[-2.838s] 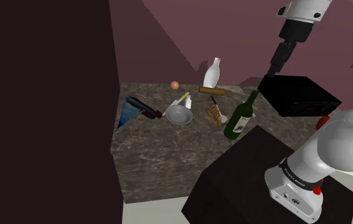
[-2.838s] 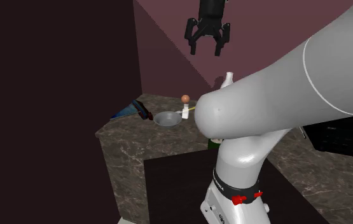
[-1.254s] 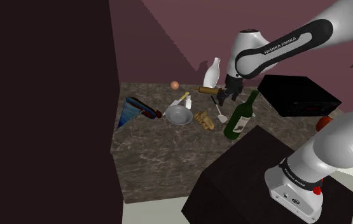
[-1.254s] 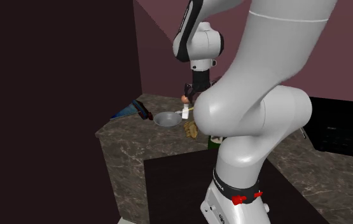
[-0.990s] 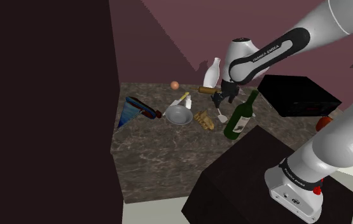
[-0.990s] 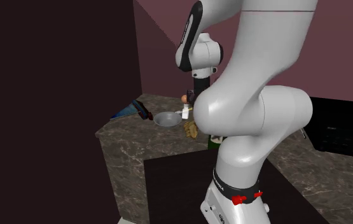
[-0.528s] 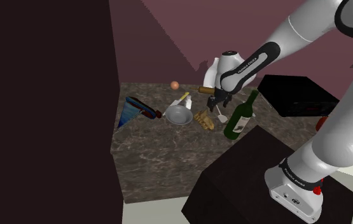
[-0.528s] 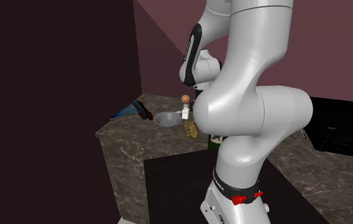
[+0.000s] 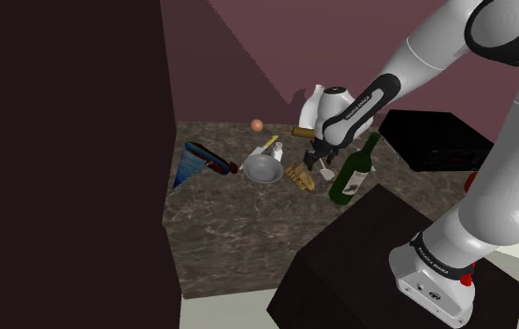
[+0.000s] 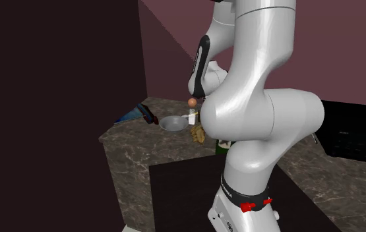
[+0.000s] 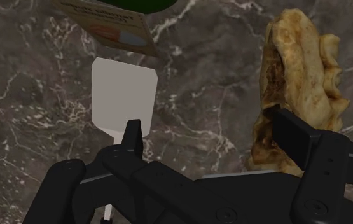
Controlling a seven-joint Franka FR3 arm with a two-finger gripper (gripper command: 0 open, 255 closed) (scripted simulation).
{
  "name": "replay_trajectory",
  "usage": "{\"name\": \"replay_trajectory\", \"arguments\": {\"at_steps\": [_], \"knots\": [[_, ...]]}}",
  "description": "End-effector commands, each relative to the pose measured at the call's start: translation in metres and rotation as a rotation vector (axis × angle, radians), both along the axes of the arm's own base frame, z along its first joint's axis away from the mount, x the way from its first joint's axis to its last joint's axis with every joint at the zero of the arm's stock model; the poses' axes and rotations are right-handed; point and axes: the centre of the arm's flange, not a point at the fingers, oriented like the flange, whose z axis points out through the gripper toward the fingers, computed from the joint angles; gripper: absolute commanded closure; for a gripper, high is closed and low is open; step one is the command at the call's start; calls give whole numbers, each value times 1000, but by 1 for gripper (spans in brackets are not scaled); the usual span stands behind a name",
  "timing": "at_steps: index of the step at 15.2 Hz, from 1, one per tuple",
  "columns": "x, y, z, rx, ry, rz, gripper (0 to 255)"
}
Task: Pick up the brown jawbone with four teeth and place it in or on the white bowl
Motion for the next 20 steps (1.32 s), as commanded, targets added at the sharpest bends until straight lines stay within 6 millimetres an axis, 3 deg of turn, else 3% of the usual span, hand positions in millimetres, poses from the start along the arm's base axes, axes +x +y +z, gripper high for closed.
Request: {"name": "replay_trajectory", "arguments": {"at_steps": [1, 6, 7, 16, 17, 20], "knots": [[0, 0, -2, 0, -1, 0, 0], [0, 0, -2, 0, 0, 0, 0], [0, 0, -2, 0, 0, 0, 255], [0, 0, -2, 0, 0, 0, 255], [0, 0, -2, 0, 0, 0, 0], [-48, 29, 11, 18, -180, 36, 0]]}}
